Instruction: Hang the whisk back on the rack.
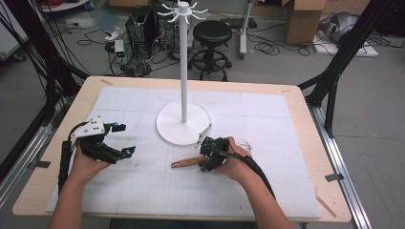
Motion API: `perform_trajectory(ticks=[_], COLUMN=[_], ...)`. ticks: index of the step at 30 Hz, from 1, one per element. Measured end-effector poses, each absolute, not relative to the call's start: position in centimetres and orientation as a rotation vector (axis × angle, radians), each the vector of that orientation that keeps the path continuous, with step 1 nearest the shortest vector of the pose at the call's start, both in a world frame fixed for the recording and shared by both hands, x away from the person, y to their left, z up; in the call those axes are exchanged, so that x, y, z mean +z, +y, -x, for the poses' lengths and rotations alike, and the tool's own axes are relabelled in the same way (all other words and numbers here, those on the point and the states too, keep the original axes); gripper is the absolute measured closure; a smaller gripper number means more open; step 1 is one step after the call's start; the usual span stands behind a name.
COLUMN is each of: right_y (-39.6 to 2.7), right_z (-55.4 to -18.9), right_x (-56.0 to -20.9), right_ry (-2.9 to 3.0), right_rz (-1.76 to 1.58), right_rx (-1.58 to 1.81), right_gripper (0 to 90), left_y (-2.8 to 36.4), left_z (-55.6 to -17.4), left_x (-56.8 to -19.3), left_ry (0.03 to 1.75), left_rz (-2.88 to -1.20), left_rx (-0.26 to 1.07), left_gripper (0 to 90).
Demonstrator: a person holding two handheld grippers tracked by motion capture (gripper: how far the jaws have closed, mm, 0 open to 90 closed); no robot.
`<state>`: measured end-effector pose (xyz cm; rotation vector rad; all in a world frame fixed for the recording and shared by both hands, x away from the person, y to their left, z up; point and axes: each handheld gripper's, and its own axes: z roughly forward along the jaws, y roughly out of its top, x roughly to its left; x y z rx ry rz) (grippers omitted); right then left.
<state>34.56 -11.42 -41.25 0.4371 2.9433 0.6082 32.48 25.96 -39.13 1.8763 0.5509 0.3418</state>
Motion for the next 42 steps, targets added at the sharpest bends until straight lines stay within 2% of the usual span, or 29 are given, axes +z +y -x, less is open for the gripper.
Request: perform_trajectory(ticks=[6, 10, 14, 21, 32, 42], right_y=[-11.2, -11.3, -11.2, -10.8, -10.6, -13.3], right_z=[-34.5, -34.5, -34.5, -34.2, -34.0, -34.0], right_x=[-41.5, -41.4, -41.4, -41.2, -40.8, -37.3], right_ry=[2.956, 2.966, 2.968, 2.989, 2.945, 2.844], right_rz=[-0.418, -0.419, -0.400, -0.388, -0.386, -0.454], right_rx=[0.585, 0.588, 0.579, 0.539, 0.501, 0.802], right_gripper=[51.6, 58.4, 60.1, 71.9, 72.9, 73.3], left_y=[25.9, 25.9, 25.8, 25.9, 26.0, 26.0], left_z=[-32.4, -32.5, -32.5, -32.5, -32.5, -32.3], left_x=[-39.1, -39.1, -39.2, -39.2, -39.1, -38.9], left_ry=[0.553, 0.551, 0.544, 0.549, 0.546, 0.544], left_rz=[-1.877, -1.878, -1.882, -1.877, -1.874, -1.864], left_rx=[0.344, 0.343, 0.339, 0.335, 0.338, 0.345], left_gripper=[6.9, 6.9, 6.9, 6.9, 6.9, 6.9])
